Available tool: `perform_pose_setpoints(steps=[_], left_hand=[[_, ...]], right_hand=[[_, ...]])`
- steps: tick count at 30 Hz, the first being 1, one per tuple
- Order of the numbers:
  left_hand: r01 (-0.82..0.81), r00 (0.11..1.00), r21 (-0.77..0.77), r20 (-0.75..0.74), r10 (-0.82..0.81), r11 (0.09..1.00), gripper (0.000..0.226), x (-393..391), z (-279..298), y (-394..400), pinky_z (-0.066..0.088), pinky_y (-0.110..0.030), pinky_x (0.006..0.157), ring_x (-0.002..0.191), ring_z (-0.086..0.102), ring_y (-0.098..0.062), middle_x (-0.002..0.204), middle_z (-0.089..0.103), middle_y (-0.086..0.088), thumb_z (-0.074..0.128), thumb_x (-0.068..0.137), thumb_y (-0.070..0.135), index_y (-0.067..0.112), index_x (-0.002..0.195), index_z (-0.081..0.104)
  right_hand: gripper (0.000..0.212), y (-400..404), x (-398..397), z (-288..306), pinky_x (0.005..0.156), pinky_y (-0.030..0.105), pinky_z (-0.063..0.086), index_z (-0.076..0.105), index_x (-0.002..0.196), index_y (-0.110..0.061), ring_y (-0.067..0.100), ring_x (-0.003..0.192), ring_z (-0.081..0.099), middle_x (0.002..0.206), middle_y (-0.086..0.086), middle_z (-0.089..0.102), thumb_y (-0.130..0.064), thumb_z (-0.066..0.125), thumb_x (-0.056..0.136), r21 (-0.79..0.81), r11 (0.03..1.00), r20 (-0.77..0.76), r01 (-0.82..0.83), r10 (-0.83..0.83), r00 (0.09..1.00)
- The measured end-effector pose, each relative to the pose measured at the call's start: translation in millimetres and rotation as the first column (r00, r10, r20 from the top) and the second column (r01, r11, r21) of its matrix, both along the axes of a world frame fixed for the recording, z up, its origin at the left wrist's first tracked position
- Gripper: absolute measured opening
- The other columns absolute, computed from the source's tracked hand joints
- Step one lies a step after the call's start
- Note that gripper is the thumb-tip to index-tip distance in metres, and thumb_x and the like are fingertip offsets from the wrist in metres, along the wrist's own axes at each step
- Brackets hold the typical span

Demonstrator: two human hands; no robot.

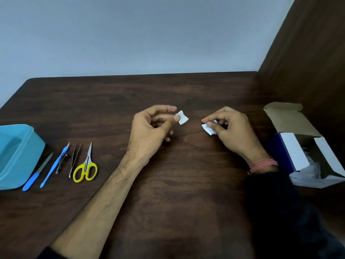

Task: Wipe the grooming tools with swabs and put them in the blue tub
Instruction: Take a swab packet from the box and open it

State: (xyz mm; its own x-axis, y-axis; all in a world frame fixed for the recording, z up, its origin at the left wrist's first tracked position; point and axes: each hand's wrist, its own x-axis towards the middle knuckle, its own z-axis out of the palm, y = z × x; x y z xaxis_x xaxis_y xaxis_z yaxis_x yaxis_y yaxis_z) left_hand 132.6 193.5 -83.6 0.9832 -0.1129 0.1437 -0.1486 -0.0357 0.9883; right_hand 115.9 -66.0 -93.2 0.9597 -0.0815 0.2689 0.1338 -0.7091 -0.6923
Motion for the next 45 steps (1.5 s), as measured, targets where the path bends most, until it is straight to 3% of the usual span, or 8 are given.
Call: perform_pose_setpoints(steps=[7, 12, 21, 27, 30, 33, 37, 45], left_hand=[[0.003, 1.000, 0.006, -0.002, -0.003, 1.000, 0.018, 0, -1, 0, 0.059, -0.029, 0.056, 0.064, 0.068, -0.011, 0.092, 0.085, -0.001, 0.086, 0.098, 0.019, 0.017, 0.115, 0.082], [0.001, 1.000, -0.004, -0.005, -0.001, 1.000, 0.016, 1, 0, -1, 0.058, -0.028, 0.054, 0.064, 0.068, -0.012, 0.090, 0.085, -0.002, 0.086, 0.097, 0.018, 0.016, 0.113, 0.082], [0.000, 1.000, -0.001, -0.010, 0.000, 1.000, 0.014, 0, 0, -2, 0.058, -0.027, 0.054, 0.064, 0.068, -0.013, 0.089, 0.085, -0.003, 0.087, 0.098, 0.018, 0.016, 0.111, 0.082], [0.008, 1.000, 0.000, -0.017, -0.008, 1.000, 0.013, -2, 2, -2, 0.058, -0.027, 0.054, 0.065, 0.069, -0.014, 0.091, 0.085, -0.002, 0.086, 0.098, 0.017, 0.016, 0.110, 0.082], [0.013, 1.000, 0.014, -0.006, -0.013, 1.000, 0.014, -2, 1, -2, 0.058, -0.028, 0.055, 0.066, 0.069, -0.014, 0.092, 0.086, -0.002, 0.087, 0.097, 0.018, 0.017, 0.110, 0.082], [0.031, 0.999, 0.034, 0.020, -0.032, 0.999, 0.015, -1, 0, 0, 0.059, -0.030, 0.057, 0.068, 0.071, -0.016, 0.093, 0.086, -0.003, 0.087, 0.097, 0.019, 0.018, 0.111, 0.082], [0.039, 0.998, 0.050, 0.039, -0.041, 0.998, 0.014, -1, -1, 3, 0.061, -0.031, 0.058, 0.070, 0.072, -0.017, 0.096, 0.086, -0.002, 0.085, 0.099, 0.019, 0.017, 0.112, 0.081], [0.000, 1.000, 0.073, 0.029, -0.002, 0.997, 0.009, -9, 4, -3, 0.064, -0.035, 0.057, 0.076, 0.079, -0.018, 0.090, 0.085, -0.002, 0.084, 0.100, 0.017, 0.019, 0.108, 0.081]], right_hand=[[0.015, -1, -5, 5, 0.082, 0.017, 0.047, 0.086, 0.110, -0.034, 0.009, 0.096, 0.064, 0.112, -0.014, 0.068, -0.026, 0.085, 0.098, 0.037, 0.998, 0.044, 0.044, -0.046, 0.998], [0.009, -3, -8, 9, 0.074, 0.018, 0.044, 0.088, 0.093, -0.035, 0.008, 0.084, 0.057, 0.094, -0.009, 0.068, -0.031, 0.094, 0.088, -0.010, 0.999, 0.001, 0.045, -0.045, 0.999], [0.007, -1, -9, 9, 0.071, 0.020, 0.047, 0.089, 0.090, -0.033, 0.010, 0.082, 0.062, 0.090, -0.009, 0.070, -0.033, 0.095, 0.087, -0.014, 0.996, 0.022, 0.082, -0.082, 0.996], [0.005, 15, -9, 15, 0.068, 0.022, 0.050, 0.088, 0.097, -0.022, 0.009, 0.073, 0.063, 0.087, -0.004, 0.073, -0.023, 0.090, 0.093, 0.236, 0.968, 0.240, 0.086, -0.144, 0.960], [0.012, 40, -11, 18, 0.074, 0.035, 0.060, 0.087, 0.109, -0.020, 0.019, 0.083, 0.077, 0.099, -0.003, 0.082, -0.024, 0.087, 0.097, 0.363, 0.930, 0.231, -0.053, -0.035, 0.972], [0.021, 63, -13, 11, 0.078, 0.032, 0.064, 0.086, 0.118, -0.023, 0.011, 0.091, 0.081, 0.104, -0.010, 0.084, -0.029, 0.087, 0.097, 0.336, 0.936, 0.183, -0.108, 0.048, 0.982], [0.022, 74, -15, 5, 0.077, 0.049, 0.069, 0.086, 0.119, -0.028, 0.013, 0.092, 0.081, 0.105, -0.014, 0.084, -0.029, 0.088, 0.097, 0.357, 0.928, 0.136, -0.105, 0.059, 0.989], [0.012, 77, -22, 10, 0.077, 0.036, 0.070, 0.087, 0.107, -0.017, 0.016, 0.089, 0.083, 0.097, -0.003, 0.085, -0.013, 0.088, 0.095, 0.497, 0.862, 0.125, -0.106, 0.050, 0.991]])
